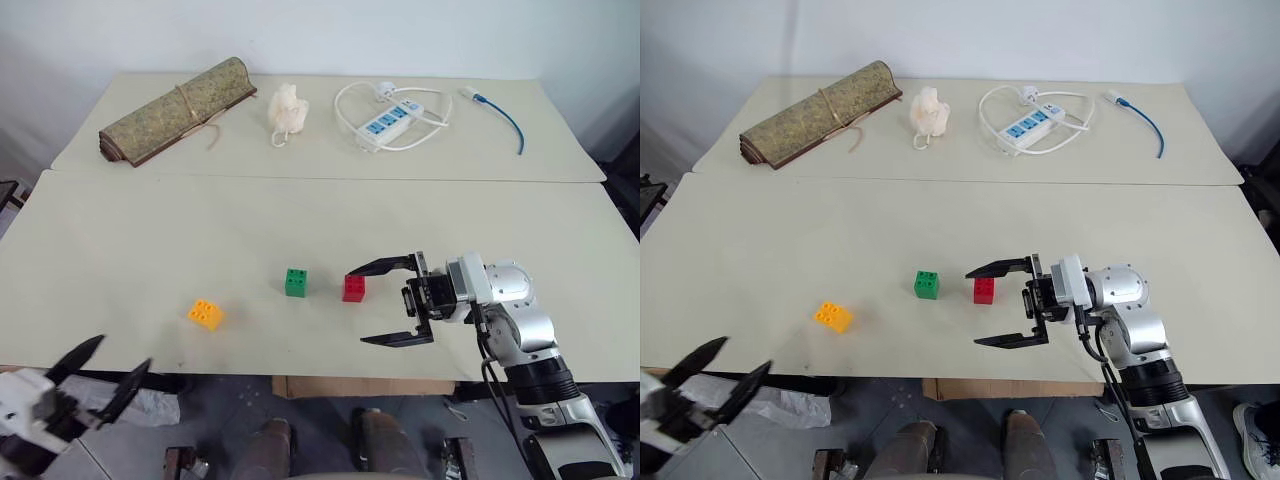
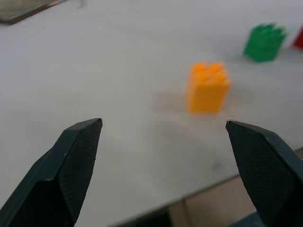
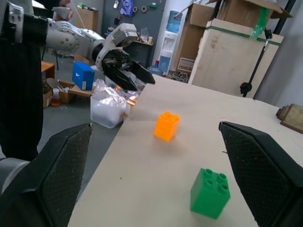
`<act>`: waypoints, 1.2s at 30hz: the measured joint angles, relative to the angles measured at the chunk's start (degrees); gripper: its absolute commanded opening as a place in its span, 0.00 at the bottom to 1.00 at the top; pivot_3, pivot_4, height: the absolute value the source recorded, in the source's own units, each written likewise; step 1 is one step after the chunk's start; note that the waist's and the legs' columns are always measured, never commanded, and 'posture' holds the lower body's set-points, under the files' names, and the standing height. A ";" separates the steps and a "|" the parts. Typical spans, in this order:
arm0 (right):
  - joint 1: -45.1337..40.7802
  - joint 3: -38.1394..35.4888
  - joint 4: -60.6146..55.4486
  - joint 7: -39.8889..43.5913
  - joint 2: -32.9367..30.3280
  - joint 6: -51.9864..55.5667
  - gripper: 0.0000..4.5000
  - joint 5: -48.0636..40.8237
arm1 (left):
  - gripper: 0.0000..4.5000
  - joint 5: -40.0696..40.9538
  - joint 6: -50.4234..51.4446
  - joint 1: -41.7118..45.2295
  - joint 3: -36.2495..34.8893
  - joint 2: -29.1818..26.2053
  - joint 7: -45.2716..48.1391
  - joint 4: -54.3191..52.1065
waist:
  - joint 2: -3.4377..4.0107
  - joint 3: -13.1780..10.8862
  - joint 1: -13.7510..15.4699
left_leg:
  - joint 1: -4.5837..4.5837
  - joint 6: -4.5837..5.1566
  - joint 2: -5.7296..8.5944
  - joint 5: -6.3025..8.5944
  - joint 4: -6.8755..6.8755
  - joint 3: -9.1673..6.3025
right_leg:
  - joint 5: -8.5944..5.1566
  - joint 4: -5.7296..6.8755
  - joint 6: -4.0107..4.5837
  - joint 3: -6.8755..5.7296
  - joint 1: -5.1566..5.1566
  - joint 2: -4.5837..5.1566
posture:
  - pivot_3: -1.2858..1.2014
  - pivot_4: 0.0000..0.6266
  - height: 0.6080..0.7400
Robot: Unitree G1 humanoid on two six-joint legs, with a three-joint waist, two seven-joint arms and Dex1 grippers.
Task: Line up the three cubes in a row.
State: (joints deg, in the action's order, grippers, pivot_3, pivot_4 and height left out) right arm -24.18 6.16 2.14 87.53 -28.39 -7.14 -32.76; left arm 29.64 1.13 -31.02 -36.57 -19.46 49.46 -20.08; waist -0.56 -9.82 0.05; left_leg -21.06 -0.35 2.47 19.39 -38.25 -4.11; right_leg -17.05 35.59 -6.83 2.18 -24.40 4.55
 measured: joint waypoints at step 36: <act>5.29 -5.82 0.65 -2.18 -6.61 1.71 1.00 1.91 | 0.33 -8.60 -9.75 52.74 30.75 -24.15 30.82 39.66 | 0.14 -0.04 -0.10 | -0.10 -0.05 0.12 -0.11 -0.03 0.07 | 0.01 0.28 -0.01 -0.28 -0.15 -0.05 | 0.52 0.24 1.00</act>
State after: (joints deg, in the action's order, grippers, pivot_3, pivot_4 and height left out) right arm -18.88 0.35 2.79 85.36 -35.00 -5.43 -30.85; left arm 21.04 -8.62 21.72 -5.82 -43.62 80.28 19.59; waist -0.42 -9.86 -0.05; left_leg -21.17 -0.40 2.58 19.28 -38.28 -4.04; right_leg -17.04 35.88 -6.83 1.90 -24.55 4.50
